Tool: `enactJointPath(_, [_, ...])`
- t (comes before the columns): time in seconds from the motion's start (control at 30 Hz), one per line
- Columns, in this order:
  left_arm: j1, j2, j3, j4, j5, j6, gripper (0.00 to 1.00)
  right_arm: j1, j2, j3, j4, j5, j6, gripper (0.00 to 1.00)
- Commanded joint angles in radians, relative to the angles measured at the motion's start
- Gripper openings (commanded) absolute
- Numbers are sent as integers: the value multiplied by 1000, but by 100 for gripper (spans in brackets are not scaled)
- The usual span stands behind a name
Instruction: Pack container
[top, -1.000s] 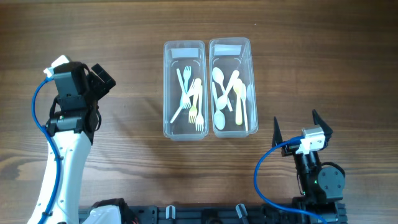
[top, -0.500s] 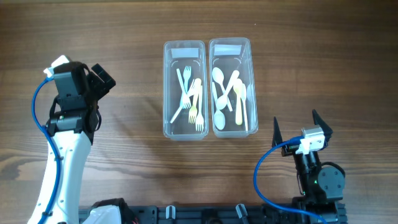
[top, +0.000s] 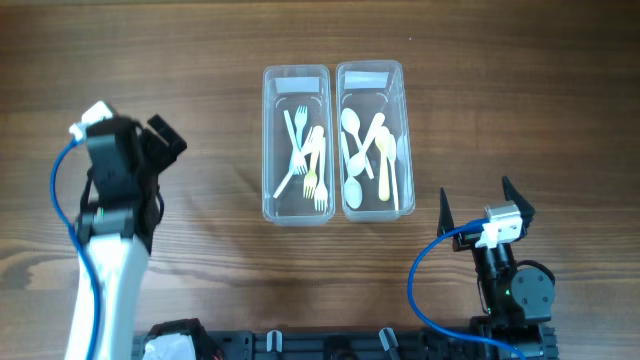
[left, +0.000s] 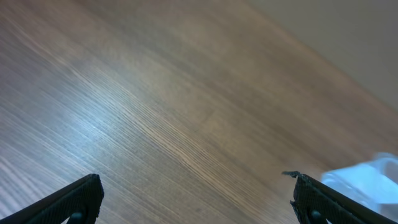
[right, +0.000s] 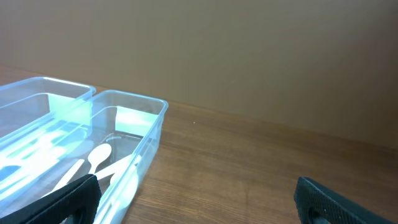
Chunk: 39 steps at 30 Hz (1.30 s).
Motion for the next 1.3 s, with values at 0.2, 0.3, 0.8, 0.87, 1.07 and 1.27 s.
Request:
enactJointPath(0.2, [0, -455, -58, -118, -12, 16, 100, -2, -14, -1, 2, -16, -11, 100])
enactJointPath(0.3, [0, -556, -58, -126, -12, 16, 100, -2, -14, -1, 2, -16, -11, 100])
enactJointPath(0.8, [0, -737, -58, -322, -13, 16, 100, -2, -14, -1, 2, -16, -11, 100])
enactJointPath(0.87, [0, -736, -63, -326, -13, 16, 100, -2, -14, -1, 2, -16, -11, 100])
enactJointPath(1.07, [0, -838, -98, -328, 5, 16, 100, -2, -14, -1, 2, -16, -11, 100])
enactJointPath(1.27, [0, -1030, -204, -330, 42, 11, 100, -2, -14, -1, 2, -16, -11, 100])
